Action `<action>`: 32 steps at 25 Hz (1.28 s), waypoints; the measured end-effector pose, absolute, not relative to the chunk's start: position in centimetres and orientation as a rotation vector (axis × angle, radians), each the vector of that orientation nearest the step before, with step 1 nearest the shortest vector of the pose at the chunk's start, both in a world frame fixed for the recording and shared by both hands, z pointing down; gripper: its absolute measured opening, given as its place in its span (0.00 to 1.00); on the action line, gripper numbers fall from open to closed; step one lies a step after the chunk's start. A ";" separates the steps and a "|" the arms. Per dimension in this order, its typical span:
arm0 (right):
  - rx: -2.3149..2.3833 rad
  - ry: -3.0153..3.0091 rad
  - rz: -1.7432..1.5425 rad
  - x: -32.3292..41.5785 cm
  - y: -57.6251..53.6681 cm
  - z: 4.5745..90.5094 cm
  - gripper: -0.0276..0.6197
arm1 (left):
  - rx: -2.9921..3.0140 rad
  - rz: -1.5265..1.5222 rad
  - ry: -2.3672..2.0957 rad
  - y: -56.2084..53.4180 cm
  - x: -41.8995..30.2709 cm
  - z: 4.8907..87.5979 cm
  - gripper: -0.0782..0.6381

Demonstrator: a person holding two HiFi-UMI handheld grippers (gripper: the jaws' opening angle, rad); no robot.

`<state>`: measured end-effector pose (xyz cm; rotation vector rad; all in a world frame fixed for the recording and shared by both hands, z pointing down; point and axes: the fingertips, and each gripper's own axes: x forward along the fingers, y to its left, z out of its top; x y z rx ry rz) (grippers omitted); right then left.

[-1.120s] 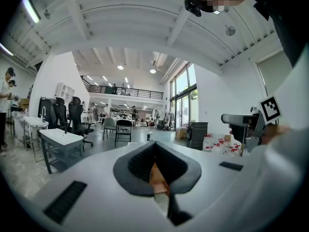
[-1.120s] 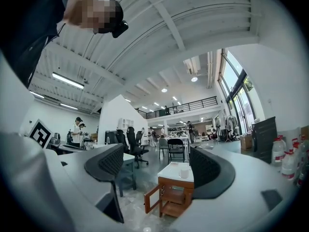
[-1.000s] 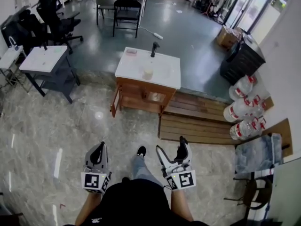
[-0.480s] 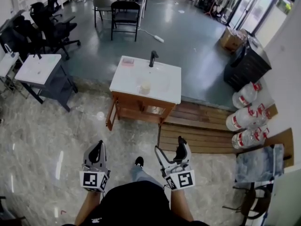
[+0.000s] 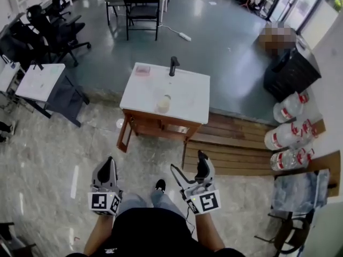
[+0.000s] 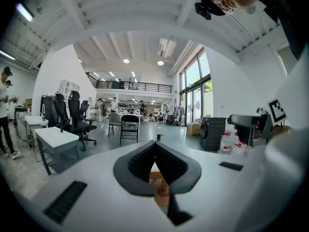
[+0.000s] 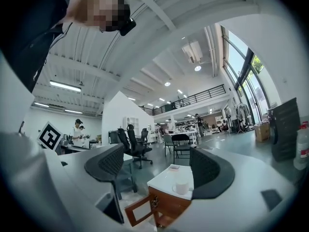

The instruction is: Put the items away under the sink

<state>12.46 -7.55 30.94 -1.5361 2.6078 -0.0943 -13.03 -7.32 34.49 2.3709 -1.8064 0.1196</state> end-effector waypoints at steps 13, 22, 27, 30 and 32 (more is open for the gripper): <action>-1.678 2.551 -0.313 8.5 -17.9 42.5 0.66 | 2.429 0.222 -1.626 -19.0 -11.4 44.7 0.12; -1.779 2.553 -0.403 3.3 -25.1 54.5 0.61 | 2.490 0.254 -1.542 -26.2 -11.5 53.9 0.12; -1.823 2.531 -0.408 2.1 -28.8 59.6 0.54 | 2.483 0.226 -1.537 -29.6 -11.9 58.2 0.12; -1.858 2.519 -0.403 2.2 -31.2 61.7 0.51 | 2.457 0.215 -1.545 -31.4 -12.0 60.3 0.12; -1.879 2.515 -0.395 2.3 -32.9 62.9 0.50 | 2.444 0.210 -1.547 -32.7 -12.0 61.8 0.12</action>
